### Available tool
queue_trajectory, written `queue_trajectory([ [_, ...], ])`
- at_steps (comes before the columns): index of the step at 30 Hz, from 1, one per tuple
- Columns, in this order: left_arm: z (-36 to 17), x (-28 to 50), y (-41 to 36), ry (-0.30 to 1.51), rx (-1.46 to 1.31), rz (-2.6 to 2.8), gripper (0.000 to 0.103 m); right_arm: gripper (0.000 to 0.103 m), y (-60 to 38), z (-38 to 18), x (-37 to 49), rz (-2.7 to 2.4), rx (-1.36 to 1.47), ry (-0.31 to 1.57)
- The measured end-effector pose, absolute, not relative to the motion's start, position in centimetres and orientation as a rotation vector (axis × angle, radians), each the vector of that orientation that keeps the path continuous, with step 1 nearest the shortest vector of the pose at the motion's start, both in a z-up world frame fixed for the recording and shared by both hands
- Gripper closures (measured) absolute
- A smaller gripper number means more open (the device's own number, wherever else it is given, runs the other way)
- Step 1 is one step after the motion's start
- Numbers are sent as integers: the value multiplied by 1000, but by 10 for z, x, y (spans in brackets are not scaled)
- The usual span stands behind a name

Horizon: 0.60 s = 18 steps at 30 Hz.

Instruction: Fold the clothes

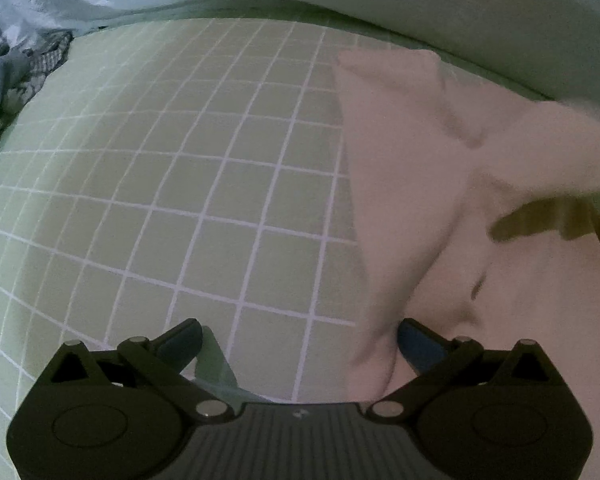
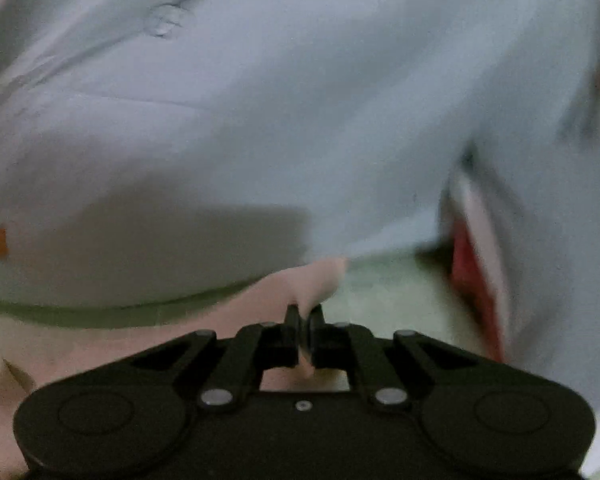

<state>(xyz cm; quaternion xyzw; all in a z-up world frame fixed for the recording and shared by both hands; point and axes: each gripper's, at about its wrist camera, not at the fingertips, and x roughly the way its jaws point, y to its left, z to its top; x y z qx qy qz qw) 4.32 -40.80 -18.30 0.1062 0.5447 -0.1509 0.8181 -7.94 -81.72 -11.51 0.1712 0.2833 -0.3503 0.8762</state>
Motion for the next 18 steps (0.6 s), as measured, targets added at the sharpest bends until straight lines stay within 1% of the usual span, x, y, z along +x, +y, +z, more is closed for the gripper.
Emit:
queue_trajectory([
  [4,-172,48,-401,1130,187,-329,1,98,-804,-118,-81,-697,303,608],
  [7,-162,63,-398,1102,109,-356,3,97,-810,-125,-82,-709,353,626],
  [9,-155,73,-398,1067,77,-368,9,97,-813,-130,-84,-726,382,633],
  [10,-153,80,-400,1057,62,-371,10,97,-814,-132,-85,-733,395,638],
  [12,-152,100,-406,1052,14,-392,18,97,-816,-137,-88,-741,415,648],
  [15,-157,135,-423,1076,-51,-434,26,97,-818,-140,-89,-745,441,649],
  [18,-164,164,-442,1107,-96,-468,31,97,-820,-141,-90,-753,463,646],
])
